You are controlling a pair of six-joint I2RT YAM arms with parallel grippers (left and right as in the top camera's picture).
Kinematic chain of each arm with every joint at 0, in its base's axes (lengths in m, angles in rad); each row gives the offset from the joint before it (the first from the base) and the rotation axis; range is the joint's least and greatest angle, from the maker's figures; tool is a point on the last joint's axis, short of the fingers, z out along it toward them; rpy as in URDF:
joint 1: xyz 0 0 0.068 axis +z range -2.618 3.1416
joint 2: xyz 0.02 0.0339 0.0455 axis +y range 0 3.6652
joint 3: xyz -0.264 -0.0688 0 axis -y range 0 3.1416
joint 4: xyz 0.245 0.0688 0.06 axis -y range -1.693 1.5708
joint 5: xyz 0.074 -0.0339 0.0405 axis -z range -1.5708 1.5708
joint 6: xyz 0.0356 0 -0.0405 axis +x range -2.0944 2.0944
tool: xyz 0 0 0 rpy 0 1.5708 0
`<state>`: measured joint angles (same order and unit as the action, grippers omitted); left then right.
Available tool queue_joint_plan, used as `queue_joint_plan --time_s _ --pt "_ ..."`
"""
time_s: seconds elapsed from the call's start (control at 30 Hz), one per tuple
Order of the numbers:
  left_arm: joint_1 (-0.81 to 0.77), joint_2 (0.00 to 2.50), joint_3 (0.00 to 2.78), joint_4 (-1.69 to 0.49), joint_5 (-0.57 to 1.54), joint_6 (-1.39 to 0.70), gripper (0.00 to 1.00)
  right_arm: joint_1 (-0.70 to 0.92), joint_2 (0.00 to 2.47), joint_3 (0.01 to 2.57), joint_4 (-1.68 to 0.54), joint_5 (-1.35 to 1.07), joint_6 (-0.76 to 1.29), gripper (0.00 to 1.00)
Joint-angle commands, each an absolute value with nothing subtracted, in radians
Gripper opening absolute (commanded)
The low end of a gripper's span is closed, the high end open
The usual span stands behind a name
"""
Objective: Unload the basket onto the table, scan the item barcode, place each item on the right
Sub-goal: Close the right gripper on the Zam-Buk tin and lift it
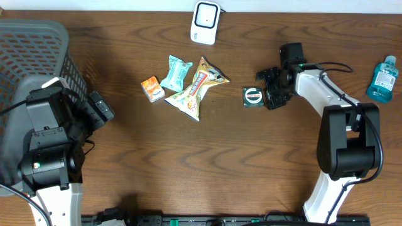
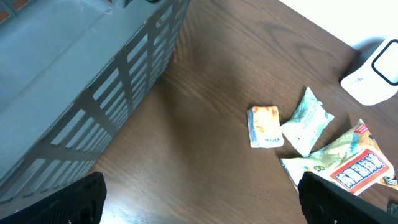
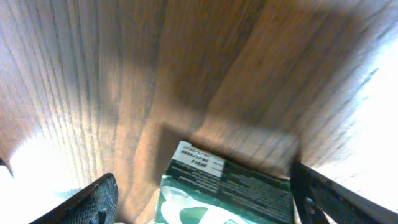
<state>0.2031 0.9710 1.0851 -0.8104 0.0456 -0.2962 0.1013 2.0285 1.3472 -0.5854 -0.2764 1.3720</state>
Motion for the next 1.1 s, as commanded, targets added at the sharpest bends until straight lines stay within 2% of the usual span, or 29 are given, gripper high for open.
queue_joint_plan --time_s 0.0,0.37,0.57,0.67,0.87,1.07 --pt "0.209 0.973 1.090 -0.811 0.033 -0.305 0.98 0.105 2.057 1.351 -0.573 -0.297 1.425 0.84" --pt "0.209 0.973 1.090 -0.811 0.033 -0.305 0.98 0.201 2.057 1.350 -0.599 -0.215 1.501 0.82" --pt "0.209 0.973 1.090 -0.811 0.033 -0.305 0.98 0.191 2.057 1.350 -0.669 -0.218 1.507 0.83" --pt "0.209 0.973 1.090 -0.811 0.033 -0.305 0.98 0.184 2.057 1.350 -0.693 -0.247 1.507 0.85" --pt "0.209 0.973 1.090 -0.811 0.033 -0.305 0.98 0.184 2.057 1.350 -0.689 -0.252 1.502 0.98" --pt "0.209 0.973 1.090 -0.811 0.033 -0.305 0.98 0.186 2.057 1.350 -0.707 -0.335 1.497 0.93"
